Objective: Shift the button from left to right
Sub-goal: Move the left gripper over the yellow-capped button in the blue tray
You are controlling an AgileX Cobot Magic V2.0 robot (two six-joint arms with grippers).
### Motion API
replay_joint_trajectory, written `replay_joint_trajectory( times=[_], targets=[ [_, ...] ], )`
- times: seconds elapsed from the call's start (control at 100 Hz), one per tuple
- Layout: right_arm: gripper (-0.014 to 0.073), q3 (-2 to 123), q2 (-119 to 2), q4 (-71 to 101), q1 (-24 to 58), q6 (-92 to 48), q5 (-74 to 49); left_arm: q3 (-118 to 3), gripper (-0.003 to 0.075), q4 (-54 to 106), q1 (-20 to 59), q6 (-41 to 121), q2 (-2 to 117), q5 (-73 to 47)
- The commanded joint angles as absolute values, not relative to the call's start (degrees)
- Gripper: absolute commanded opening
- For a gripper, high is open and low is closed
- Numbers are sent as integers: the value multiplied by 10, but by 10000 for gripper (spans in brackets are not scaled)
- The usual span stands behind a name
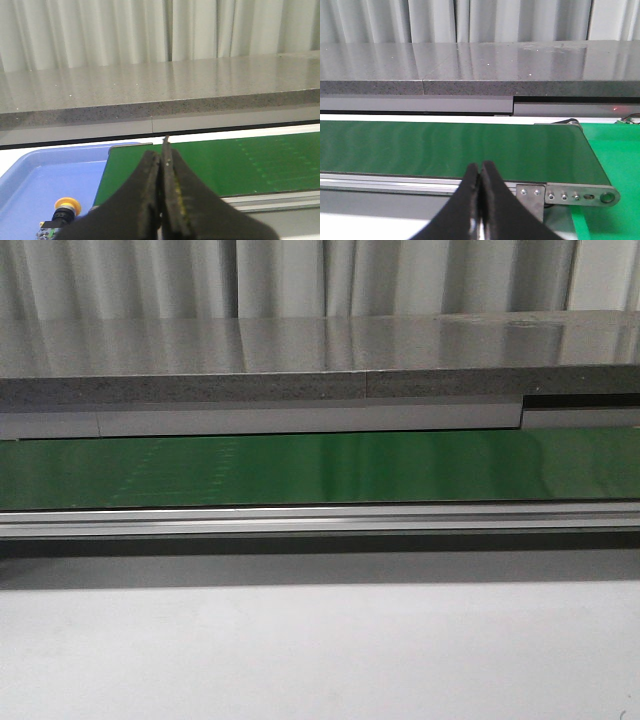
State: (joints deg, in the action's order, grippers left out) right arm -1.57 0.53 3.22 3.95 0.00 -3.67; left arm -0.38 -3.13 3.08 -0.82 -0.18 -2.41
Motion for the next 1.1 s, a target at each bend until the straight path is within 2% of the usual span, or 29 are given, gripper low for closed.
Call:
replay_joint_trajectory(
  times=[0.0, 0.44, 0.65, 0.77, 1.09],
  targets=[
    [-67, -5, 15, 32, 40, 0, 9, 22, -19, -30, 35, -13, -22, 23],
    [-67, -5, 15, 32, 40, 0, 9, 22, -19, -30, 35, -13, -22, 41],
    [-67, -5, 15, 32, 40, 0, 9, -18, -19, -30, 35, -13, -13, 26],
    [-67, -5, 15, 32, 40, 0, 9, -84, -19, -30, 35, -13, 20, -39],
    [-67, -5, 15, 32, 40, 0, 9, -312, -19, -42, 35, -13, 188, -329]
  ],
)
